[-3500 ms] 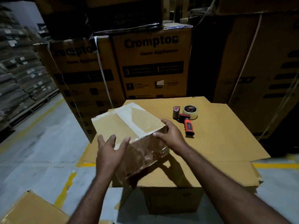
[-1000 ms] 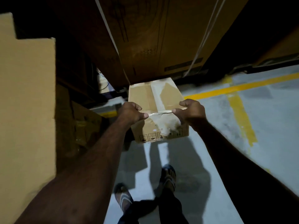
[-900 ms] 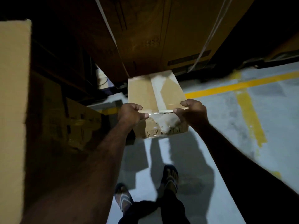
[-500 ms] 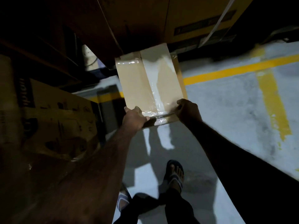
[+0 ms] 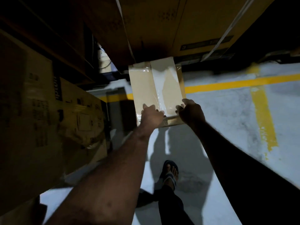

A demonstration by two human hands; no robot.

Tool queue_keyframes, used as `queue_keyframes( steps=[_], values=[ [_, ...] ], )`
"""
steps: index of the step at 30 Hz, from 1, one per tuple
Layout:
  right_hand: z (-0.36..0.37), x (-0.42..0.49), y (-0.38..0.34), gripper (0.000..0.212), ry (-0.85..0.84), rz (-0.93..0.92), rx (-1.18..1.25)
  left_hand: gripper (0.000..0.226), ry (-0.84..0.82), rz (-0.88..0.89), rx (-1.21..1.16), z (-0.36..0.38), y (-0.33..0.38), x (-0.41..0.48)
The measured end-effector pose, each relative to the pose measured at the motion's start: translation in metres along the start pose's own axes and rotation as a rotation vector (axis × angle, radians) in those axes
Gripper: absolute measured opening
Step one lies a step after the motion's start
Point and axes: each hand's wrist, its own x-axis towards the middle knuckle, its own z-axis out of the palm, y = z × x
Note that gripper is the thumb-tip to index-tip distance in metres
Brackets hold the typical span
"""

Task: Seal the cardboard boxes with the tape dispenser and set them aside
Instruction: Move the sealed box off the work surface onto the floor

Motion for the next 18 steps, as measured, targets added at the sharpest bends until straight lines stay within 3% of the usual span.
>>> queue_keyframes(
  steps=[4,8,12,18],
  values=[
    [-0.054,-0.069,-0.035,0.065,0.010,-0.083,0.148,0.047,0.046,0.014,-0.286,-0.019,0.029,-0.092],
    [-0.107,-0.155,-0.075,0.067,0.018,-0.212,0.312,0.038,0.090,0.105,-0.357,-0.057,0.039,-0.190],
    [-0.145,-0.243,-0.107,0.042,-0.044,-0.202,0.551,0.034,0.159,0.242,-0.402,-0.085,0.027,-0.275],
    [-0.175,-0.333,-0.152,0.013,-0.101,-0.413,0.637,0.030,0.225,0.408,-0.441,-0.127,-0.004,-0.375]
  ],
)
